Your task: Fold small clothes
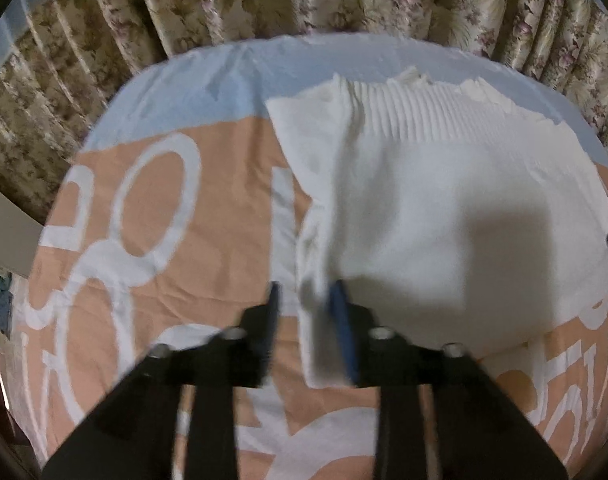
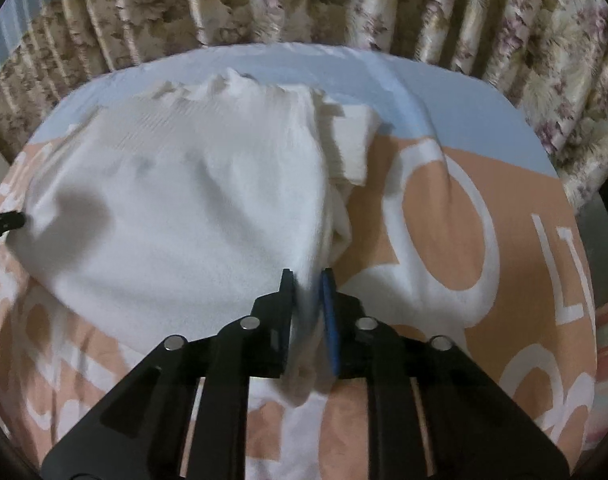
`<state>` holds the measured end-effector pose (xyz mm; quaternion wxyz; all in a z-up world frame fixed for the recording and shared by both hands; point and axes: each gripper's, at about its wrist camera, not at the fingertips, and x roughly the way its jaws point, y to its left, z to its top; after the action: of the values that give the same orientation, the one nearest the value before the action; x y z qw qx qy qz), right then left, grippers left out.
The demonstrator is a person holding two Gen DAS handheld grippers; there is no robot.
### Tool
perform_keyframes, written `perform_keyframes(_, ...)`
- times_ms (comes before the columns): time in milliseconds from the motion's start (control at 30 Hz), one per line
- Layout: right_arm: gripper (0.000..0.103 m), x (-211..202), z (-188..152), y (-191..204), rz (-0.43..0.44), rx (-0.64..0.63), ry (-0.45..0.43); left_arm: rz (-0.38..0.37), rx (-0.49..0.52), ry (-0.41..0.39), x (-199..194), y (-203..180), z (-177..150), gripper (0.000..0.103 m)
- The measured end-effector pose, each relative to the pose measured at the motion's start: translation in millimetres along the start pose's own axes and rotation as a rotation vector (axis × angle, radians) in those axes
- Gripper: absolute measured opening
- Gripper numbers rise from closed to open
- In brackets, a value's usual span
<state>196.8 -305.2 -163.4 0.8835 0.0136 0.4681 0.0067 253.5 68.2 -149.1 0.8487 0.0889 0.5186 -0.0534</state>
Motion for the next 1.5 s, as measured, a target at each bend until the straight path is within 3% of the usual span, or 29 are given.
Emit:
perform_keyframes(100,0.033,-16,6,1,0.029,0.004,-0.068,0.042,0.014,-0.041,-13,0,6,0.049)
perform_keyframes(200,0.046,-18,19,11,0.047,-0.013,-0.136,0.038,0.043,-0.088,-22,-10,19,0.061)
perform_keyframes(433,0.047,26,66,66,0.11,-0.126,-0.177,-0.068,0.196,-0.161,4,-76,76,0.064)
perform_keyframes(667,0.047,66,89,94,0.112,-0.197,-0.137,-0.095,0.18,-0.129,58,-85,109,0.066)
perform_keyframes(733,0.046,77,86,96,0.072,-0.245,-0.113,-0.108,0.156,-0.136,61,-77,110,0.077)
perform_keyframes(800,0.052,80,85,90,0.047,-0.263,-0.126,-0.094,0.15,-0.147,62,-72,109,0.077)
perform_keyframes(933,0.053,89,100,61,0.006,-0.21,-0.127,-0.102,0.139,-0.151,63,-66,106,0.077)
perform_keyframes(1167,0.051,83,105,51,0.044,-0.179,-0.121,-0.044,0.143,-0.157,56,-68,102,0.077)
perform_keyframes(1267,0.053,55,96,51,0.134,-0.148,-0.162,-0.028,0.153,-0.166,37,-67,95,0.076)
perform_keyframes(1500,0.057,17,35,67,0.196,-0.171,-0.091,-0.08,0.173,-0.109,7,-69,32,0.076)
